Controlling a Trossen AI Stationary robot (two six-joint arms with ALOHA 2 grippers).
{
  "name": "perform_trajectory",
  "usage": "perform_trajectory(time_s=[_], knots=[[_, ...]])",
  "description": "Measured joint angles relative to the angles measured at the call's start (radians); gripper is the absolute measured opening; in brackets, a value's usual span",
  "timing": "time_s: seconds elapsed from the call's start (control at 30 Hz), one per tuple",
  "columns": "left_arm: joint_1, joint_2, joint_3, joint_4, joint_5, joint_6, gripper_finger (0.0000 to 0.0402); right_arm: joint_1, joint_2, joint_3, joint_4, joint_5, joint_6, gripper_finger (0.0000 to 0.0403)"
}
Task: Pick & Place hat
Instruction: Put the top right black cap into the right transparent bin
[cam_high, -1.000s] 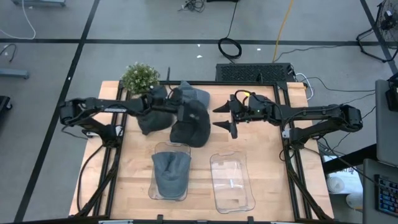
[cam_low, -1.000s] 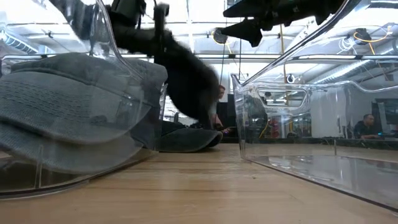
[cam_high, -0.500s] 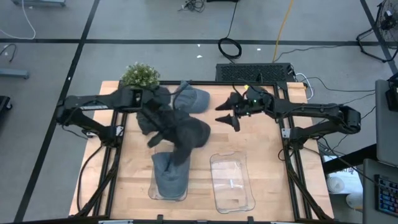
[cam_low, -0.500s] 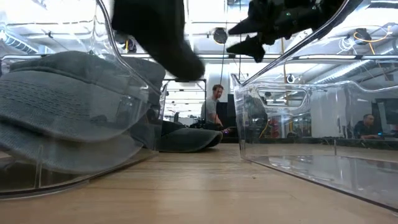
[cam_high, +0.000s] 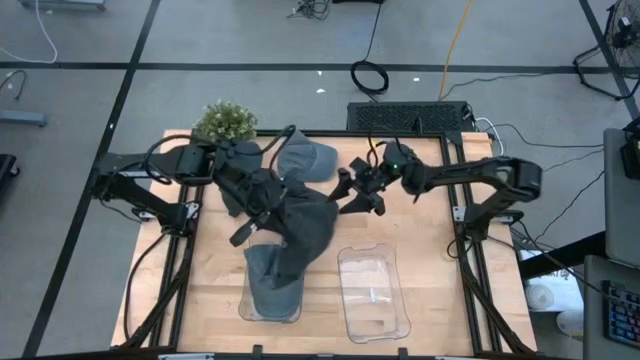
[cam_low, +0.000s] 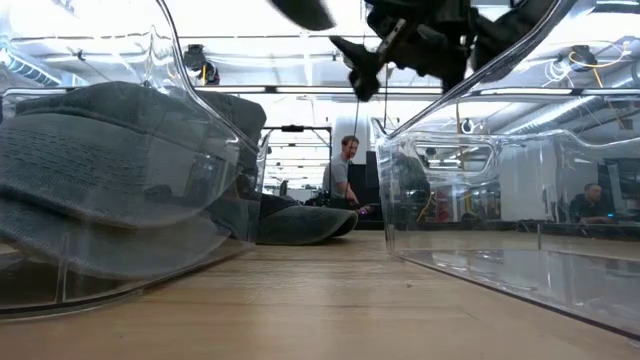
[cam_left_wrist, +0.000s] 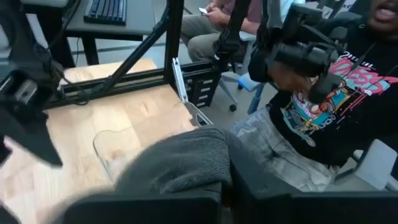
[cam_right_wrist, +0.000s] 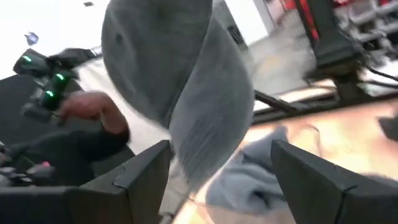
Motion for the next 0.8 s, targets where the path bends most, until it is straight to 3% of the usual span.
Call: perform_trajectory(time_s=[0.1, 0.5, 0.8], knots=[[-0.01, 0.005, -0.002, 0.023, -0.004, 0.019, 0.0002, -0.001, 0.074, 0.021, 0.095, -0.002, 0.056, 0.0265], [0.004, 0.037, -0.002, 0.027, -0.005, 0.047, 0.0001, 0.105, 0.185, 0.18, 0.105, -0.129, 0.071, 0.0265], [-0.004, 0.066, -0.002, 0.035, 0.011, -0.007, 0.0001, 0.13, 0.214, 0.29, -0.027, -0.184, -0.001, 0.0265]])
